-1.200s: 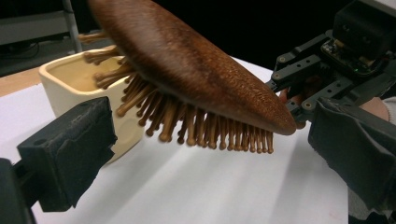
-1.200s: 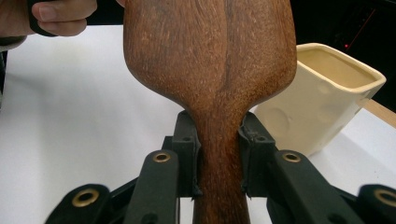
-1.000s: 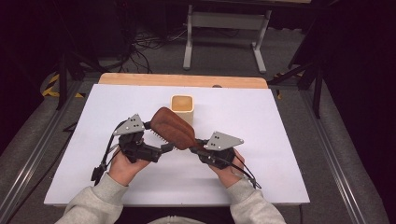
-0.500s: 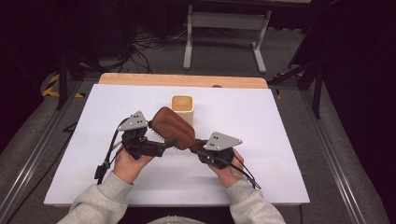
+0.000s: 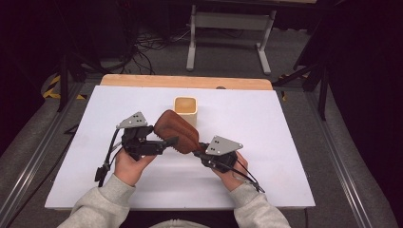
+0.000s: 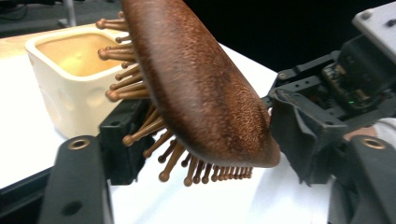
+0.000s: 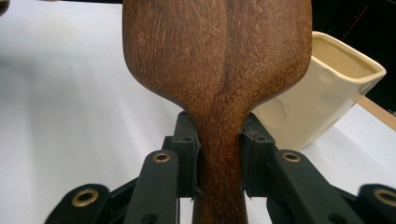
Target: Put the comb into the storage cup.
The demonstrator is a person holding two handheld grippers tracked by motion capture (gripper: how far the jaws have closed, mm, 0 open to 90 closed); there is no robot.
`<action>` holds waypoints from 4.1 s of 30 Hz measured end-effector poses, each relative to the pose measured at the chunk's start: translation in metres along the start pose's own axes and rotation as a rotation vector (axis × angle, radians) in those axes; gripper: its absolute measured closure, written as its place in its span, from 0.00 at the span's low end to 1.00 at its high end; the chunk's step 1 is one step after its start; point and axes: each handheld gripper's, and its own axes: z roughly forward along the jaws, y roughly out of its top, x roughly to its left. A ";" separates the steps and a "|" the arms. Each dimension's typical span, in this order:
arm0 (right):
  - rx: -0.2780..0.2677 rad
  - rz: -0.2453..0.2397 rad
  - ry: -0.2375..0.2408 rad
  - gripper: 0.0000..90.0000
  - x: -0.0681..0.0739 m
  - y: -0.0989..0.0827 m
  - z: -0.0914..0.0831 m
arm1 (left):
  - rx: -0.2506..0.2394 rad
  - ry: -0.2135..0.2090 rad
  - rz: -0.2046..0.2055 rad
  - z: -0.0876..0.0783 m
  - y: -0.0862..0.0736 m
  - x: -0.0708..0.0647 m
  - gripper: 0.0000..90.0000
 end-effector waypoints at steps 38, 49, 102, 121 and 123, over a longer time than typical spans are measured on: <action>-0.073 -0.007 0.025 0.54 -0.004 -0.001 -0.006 | -0.031 -0.143 0.058 -0.020 0.023 -0.017 0.68; -0.140 0.054 0.075 0.21 -0.014 0.000 -0.019 | -0.041 -0.095 0.107 -0.032 0.045 -0.018 0.68; -0.152 0.189 0.038 0.01 -0.039 -0.021 -0.039 | -0.121 0.129 0.196 -0.060 0.114 -0.008 0.68; -0.161 0.191 0.035 0.01 -0.041 -0.021 -0.041 | -0.140 0.208 0.177 -0.047 0.120 0.006 0.68; -0.162 0.191 0.036 0.01 -0.041 -0.021 -0.041 | -0.141 0.213 0.176 -0.047 0.120 0.007 0.68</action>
